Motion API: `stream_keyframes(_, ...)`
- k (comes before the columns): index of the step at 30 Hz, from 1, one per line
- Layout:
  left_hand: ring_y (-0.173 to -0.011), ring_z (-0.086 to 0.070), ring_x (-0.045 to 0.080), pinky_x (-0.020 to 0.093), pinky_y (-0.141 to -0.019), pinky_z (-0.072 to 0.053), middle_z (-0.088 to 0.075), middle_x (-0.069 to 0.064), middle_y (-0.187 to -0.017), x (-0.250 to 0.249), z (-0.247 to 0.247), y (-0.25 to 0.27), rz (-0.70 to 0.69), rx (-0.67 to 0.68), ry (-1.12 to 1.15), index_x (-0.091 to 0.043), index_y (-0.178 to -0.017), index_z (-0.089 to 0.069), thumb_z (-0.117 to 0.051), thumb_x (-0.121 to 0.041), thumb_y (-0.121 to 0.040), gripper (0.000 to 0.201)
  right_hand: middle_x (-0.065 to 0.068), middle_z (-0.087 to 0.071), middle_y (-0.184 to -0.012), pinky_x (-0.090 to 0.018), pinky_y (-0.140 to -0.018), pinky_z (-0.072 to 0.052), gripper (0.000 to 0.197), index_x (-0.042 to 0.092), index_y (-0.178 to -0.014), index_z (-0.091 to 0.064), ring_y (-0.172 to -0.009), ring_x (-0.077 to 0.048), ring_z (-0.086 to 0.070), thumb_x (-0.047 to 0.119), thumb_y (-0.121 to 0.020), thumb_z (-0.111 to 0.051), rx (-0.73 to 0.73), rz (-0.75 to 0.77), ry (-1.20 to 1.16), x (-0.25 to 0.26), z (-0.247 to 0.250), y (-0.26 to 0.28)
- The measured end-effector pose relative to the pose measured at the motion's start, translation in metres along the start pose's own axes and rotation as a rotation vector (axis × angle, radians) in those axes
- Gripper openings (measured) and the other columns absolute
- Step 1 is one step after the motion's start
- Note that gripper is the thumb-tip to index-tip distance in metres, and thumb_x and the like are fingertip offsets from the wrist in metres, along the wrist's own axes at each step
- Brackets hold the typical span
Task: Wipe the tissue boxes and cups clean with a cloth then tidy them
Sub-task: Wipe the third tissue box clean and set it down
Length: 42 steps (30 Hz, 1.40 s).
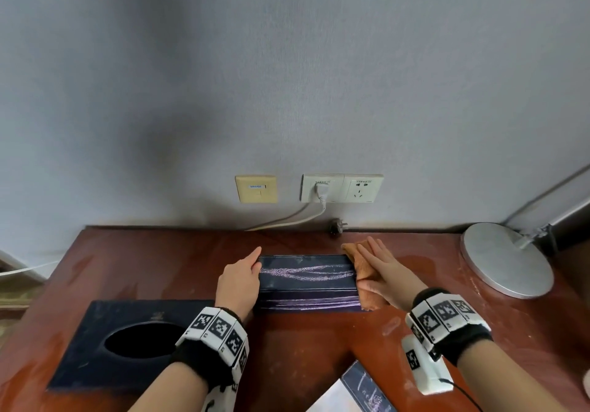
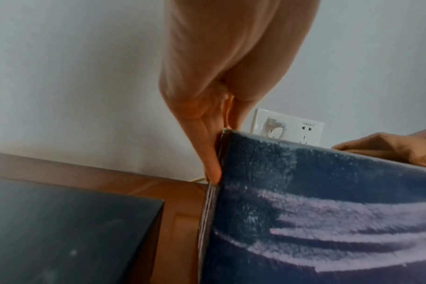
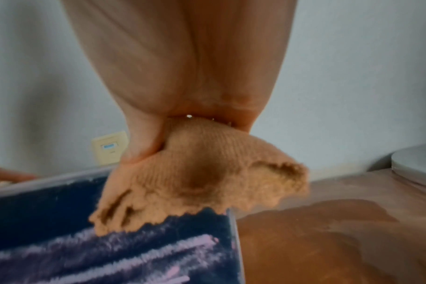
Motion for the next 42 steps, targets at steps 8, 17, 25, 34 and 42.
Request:
stream_keyframes(8, -0.123, -0.049, 0.03, 0.035, -0.098, -0.037, -0.057, 0.009, -0.132, 0.004, -0.001, -0.007, 0.016, 0.02, 0.047, -0.03, -0.141, -0.043, -0.037, -0.028, -0.102, 0.039, 0.01, 0.01, -0.149, -0.027, -0.119, -0.003, 0.078, 0.022, -0.141, 0.003, -0.139, -0.004, 0.014, 0.04, -0.089, -0.052, -0.164, 0.241, 0.101, -0.01, -0.019, 0.021)
stream_keyframes(17, -0.116, -0.053, 0.03, 0.039, -0.093, -0.048, -0.058, 0.008, -0.13, 0.011, -0.005, -0.012, 0.021, 0.062, 0.124, -0.033, -0.139, -0.045, -0.039, -0.03, -0.101, 0.039, 0.008, -0.019, -0.152, -0.024, -0.113, -0.027, 0.071, 0.028, -0.141, -0.034, -0.139, -0.008, -0.022, 0.014, -0.08, -0.069, -0.231, 0.185, -0.2, -0.002, -0.009, 0.027)
stream_keyframes(25, -0.111, -0.055, 0.034, 0.043, -0.086, -0.053, -0.059, 0.013, -0.126, 0.01, -0.007, -0.016, -0.014, 0.093, 0.111, -0.031, -0.139, -0.046, -0.04, -0.026, -0.101, 0.039, 0.01, 0.006, -0.147, -0.023, -0.112, 0.011, 0.083, 0.023, -0.139, -0.001, -0.14, -0.011, 0.008, 0.023, -0.085, -0.064, -0.278, 0.265, 0.09, 0.013, -0.029, 0.011)
stream_keyframes(34, -0.113, -0.054, 0.034, 0.048, -0.087, -0.052, -0.057, 0.011, -0.129, 0.016, -0.007, -0.02, 0.033, 0.108, 0.227, -0.035, -0.134, -0.051, -0.046, -0.029, -0.098, 0.037, 0.015, -0.015, -0.147, -0.022, -0.117, -0.005, 0.068, 0.025, -0.141, -0.035, -0.139, -0.003, -0.01, 0.007, -0.082, -0.064, -0.127, 0.384, -0.085, 0.04, -0.026, 0.006)
stream_keyframes(42, -0.111, -0.058, 0.032, 0.046, -0.088, -0.053, -0.057, 0.012, -0.13, 0.018, -0.008, -0.02, 0.059, 0.119, 0.275, -0.035, -0.133, -0.052, -0.047, -0.028, -0.097, 0.037, 0.003, -0.025, -0.147, -0.032, -0.117, -0.011, 0.079, 0.016, -0.139, -0.037, -0.141, -0.015, -0.016, 0.002, -0.068, -0.069, -0.356, 0.522, -0.056, 0.074, -0.059, -0.013)
Point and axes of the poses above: each hand's wrist, its own y-axis away from the middle knuckle, its own z-axis out of the back of the hand, x = y × z, the point moved 5 cm from there along -y, towards the middle knuckle
